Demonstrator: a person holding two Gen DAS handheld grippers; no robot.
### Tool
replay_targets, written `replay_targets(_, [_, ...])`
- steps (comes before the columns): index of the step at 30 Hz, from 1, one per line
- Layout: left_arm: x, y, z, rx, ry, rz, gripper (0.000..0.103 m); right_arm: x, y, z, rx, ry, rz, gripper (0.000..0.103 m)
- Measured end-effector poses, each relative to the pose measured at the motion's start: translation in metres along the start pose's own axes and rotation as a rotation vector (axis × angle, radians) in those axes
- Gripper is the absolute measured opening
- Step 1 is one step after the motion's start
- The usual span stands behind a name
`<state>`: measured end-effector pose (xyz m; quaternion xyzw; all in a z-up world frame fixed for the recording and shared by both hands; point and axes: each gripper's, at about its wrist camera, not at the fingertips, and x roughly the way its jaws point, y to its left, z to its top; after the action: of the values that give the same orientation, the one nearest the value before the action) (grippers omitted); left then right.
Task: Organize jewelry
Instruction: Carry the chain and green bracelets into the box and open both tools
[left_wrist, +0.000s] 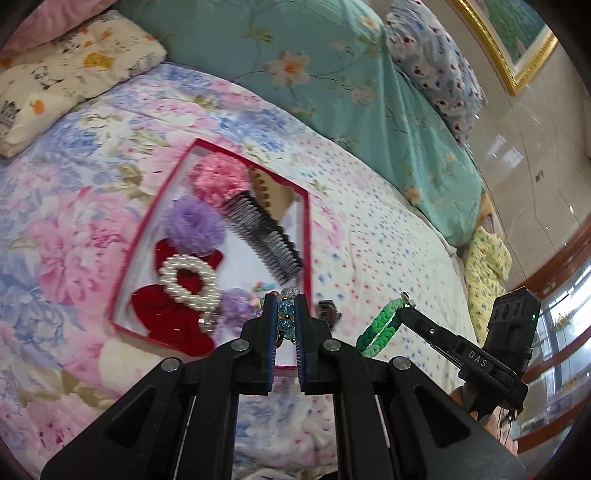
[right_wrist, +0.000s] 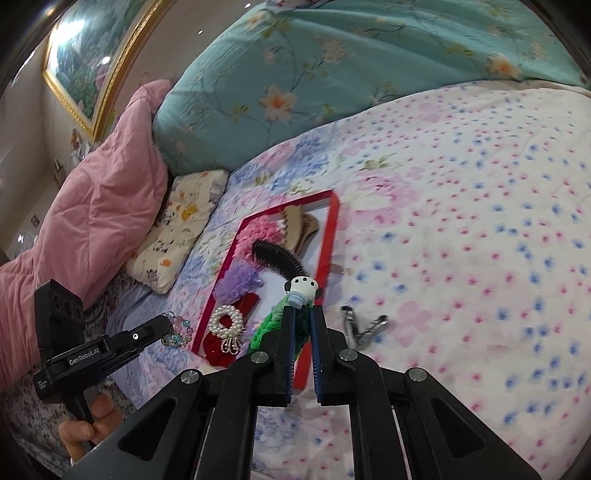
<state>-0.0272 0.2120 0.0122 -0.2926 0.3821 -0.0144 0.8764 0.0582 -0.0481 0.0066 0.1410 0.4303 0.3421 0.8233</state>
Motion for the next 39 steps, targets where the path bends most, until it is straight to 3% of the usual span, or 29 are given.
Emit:
replay_targets(12, [0.015, 0.044, 0.002, -0.057, 0.017, 0.066, 0.007, 0.073, 0.039, -0.007, -0.082, 0.119, 0.026, 0.007])
replay_targets(23, [0.048, 0.072, 0.002, -0.060, 0.045, 0.136, 0.007, 0.126, 0.041, -0.010, -0.114, 0.202, -0.035, 0.008])
replay_targets(34, [0.054, 0.075, -0.003, -0.064, 0.066, 0.136, 0.007, 0.133, 0.038, -0.012, -0.102, 0.221, -0.034, 0.015])
replay_targets(39, [0.054, 0.072, -0.002, -0.054, 0.072, 0.145, 0.008, 0.132, 0.037, -0.012, -0.097, 0.226, -0.037, 0.026])
